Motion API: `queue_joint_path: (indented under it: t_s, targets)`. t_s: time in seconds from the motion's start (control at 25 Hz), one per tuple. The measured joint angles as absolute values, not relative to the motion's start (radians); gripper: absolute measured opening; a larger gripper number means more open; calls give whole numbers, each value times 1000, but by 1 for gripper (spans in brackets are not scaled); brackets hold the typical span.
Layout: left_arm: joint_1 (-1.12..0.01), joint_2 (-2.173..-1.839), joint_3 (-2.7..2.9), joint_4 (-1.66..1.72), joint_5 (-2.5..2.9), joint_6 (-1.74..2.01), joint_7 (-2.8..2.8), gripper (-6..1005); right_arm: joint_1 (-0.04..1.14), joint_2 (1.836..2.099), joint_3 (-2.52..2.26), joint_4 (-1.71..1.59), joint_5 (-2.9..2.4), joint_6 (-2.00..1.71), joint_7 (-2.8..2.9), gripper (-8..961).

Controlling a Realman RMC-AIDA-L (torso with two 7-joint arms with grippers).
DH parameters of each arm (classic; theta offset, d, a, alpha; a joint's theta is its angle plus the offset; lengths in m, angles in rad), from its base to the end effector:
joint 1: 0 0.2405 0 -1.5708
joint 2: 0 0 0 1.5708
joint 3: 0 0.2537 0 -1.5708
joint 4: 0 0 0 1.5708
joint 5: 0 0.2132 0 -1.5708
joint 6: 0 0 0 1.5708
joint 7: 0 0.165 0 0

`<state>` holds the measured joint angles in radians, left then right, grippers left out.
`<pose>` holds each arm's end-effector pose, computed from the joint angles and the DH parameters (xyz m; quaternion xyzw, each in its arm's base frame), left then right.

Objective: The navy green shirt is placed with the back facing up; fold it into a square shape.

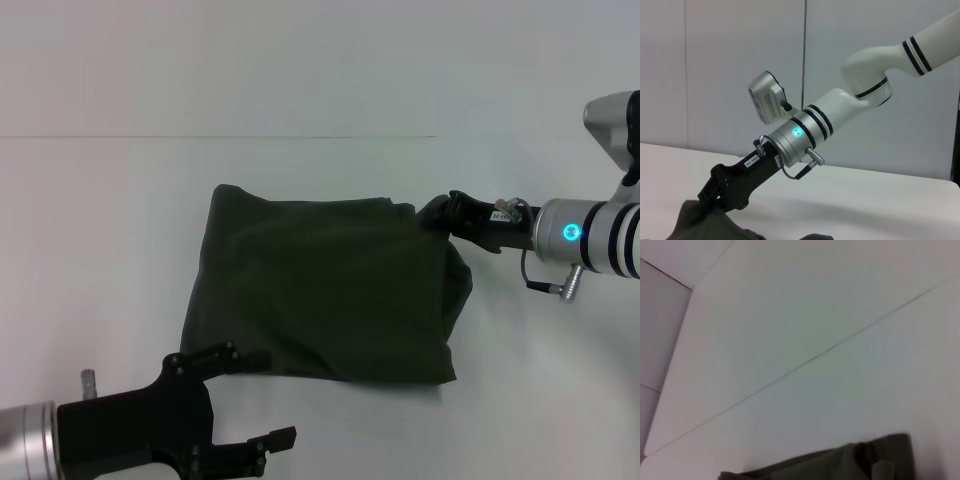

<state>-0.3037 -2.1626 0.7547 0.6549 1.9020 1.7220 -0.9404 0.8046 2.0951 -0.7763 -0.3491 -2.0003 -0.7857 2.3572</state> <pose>-0.2682 0.2540 -0.0462 -0.9406 -0.0847 -0.3027 0.1286 0.2507 0.4375 -0.0729 -0.6786 0.6609 0.2306 0.2225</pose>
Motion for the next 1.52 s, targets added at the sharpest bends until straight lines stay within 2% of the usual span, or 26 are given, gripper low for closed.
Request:
queue_joint_path:
  t_s: [0.2, 0.76, 1.52]
  targets:
    - [-304, -2163, 753, 645, 1900, 1716, -940, 809, 800, 2097, -776, -347, -1891, -800, 2270, 11]
    - [-305, -2163, 750, 644, 1897, 1705, -940, 807, 791, 2095, -775, -358, -1705, -902, 2046, 13]
    - [-311, -2164, 753, 640, 1902, 1687, -948, 809, 779, 2097, -770, -321, -1692, -769, 1984, 17]
